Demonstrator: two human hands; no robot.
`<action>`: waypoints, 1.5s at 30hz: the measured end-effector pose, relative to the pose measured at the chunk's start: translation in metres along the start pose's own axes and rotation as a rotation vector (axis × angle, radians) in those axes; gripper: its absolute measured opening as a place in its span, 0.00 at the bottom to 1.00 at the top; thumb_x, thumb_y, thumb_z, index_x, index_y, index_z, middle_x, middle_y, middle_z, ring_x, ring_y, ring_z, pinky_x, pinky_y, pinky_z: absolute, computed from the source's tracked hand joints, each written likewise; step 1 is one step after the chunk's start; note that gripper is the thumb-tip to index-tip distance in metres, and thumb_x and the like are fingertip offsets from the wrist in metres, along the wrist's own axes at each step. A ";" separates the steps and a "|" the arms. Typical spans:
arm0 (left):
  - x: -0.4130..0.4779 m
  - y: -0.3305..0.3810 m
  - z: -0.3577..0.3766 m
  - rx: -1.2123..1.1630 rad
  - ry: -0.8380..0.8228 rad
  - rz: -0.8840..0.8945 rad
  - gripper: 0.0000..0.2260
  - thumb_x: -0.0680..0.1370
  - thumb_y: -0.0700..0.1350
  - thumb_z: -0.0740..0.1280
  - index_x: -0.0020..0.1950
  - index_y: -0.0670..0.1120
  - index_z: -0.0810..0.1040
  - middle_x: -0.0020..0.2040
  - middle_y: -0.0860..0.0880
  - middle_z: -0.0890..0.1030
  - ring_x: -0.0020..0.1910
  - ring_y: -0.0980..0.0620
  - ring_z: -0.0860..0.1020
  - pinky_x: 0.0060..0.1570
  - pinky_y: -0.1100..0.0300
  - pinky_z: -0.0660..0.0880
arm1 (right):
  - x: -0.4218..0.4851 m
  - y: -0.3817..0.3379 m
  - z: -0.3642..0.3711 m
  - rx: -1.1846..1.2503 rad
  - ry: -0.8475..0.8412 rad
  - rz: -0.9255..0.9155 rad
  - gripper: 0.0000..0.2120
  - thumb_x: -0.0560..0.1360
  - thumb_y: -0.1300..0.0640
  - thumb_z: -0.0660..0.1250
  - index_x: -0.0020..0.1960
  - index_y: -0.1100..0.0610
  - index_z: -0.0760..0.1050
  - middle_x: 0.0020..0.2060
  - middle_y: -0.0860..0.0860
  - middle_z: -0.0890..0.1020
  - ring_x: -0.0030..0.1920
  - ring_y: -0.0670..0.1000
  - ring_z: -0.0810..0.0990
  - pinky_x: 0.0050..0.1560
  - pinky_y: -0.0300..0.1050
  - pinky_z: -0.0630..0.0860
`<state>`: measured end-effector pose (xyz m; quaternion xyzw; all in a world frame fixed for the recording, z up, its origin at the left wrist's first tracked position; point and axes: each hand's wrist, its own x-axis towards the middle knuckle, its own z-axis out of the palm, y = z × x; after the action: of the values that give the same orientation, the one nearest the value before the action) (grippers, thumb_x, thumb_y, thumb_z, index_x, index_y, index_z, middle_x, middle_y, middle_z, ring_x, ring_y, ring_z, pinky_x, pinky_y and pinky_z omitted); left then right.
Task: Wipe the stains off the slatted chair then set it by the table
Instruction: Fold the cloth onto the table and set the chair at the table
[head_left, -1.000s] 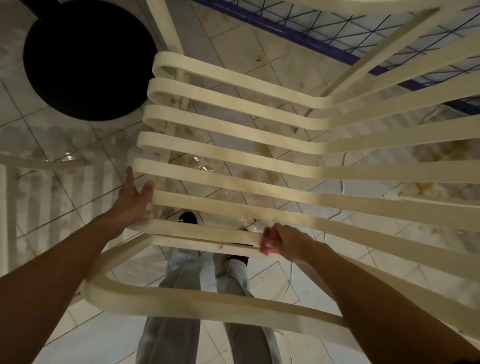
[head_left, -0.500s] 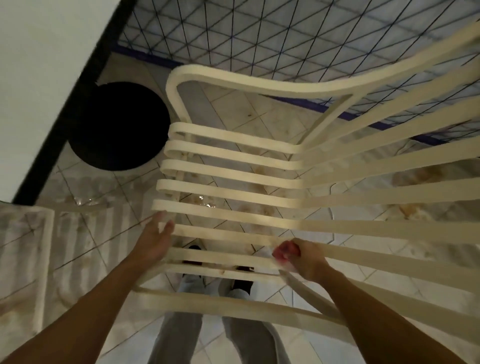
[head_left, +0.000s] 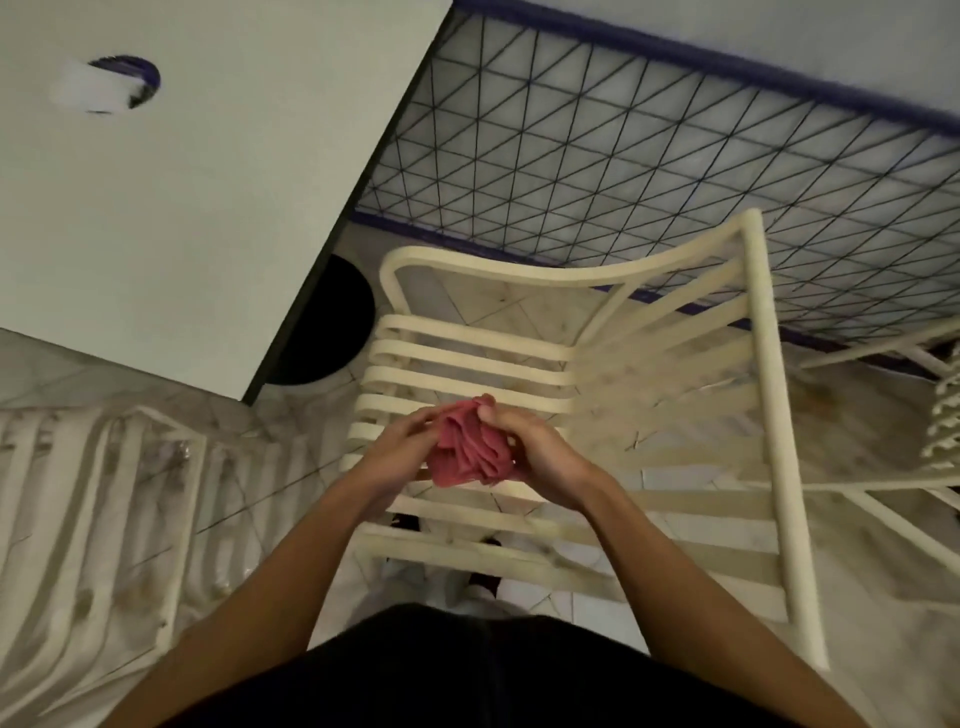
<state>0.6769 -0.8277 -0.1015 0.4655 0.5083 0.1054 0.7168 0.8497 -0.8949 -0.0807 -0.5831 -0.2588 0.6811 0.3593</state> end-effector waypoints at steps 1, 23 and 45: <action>-0.008 0.004 -0.001 -0.012 0.020 0.015 0.10 0.81 0.48 0.67 0.61 0.50 0.81 0.53 0.49 0.85 0.53 0.48 0.83 0.44 0.57 0.79 | -0.006 -0.009 0.008 -0.017 -0.006 -0.007 0.24 0.76 0.38 0.66 0.62 0.55 0.78 0.54 0.57 0.84 0.50 0.55 0.83 0.47 0.49 0.77; -0.048 0.055 -0.155 -0.054 0.445 0.246 0.09 0.78 0.50 0.70 0.54 0.47 0.80 0.46 0.45 0.86 0.44 0.48 0.85 0.45 0.51 0.82 | 0.098 -0.115 0.152 -0.218 0.173 -0.228 0.18 0.74 0.63 0.73 0.59 0.56 0.70 0.54 0.55 0.80 0.55 0.57 0.82 0.57 0.57 0.81; -0.004 0.043 -0.258 0.251 0.695 0.156 0.18 0.73 0.43 0.76 0.61 0.42 0.78 0.50 0.43 0.82 0.44 0.49 0.79 0.50 0.53 0.78 | 0.211 -0.152 0.210 -0.541 0.306 -0.238 0.15 0.75 0.62 0.70 0.61 0.57 0.77 0.44 0.52 0.79 0.47 0.53 0.80 0.52 0.46 0.79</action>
<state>0.4751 -0.6622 -0.0788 0.5234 0.6933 0.2483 0.4287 0.6591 -0.6216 -0.0531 -0.7186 -0.4395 0.4454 0.3034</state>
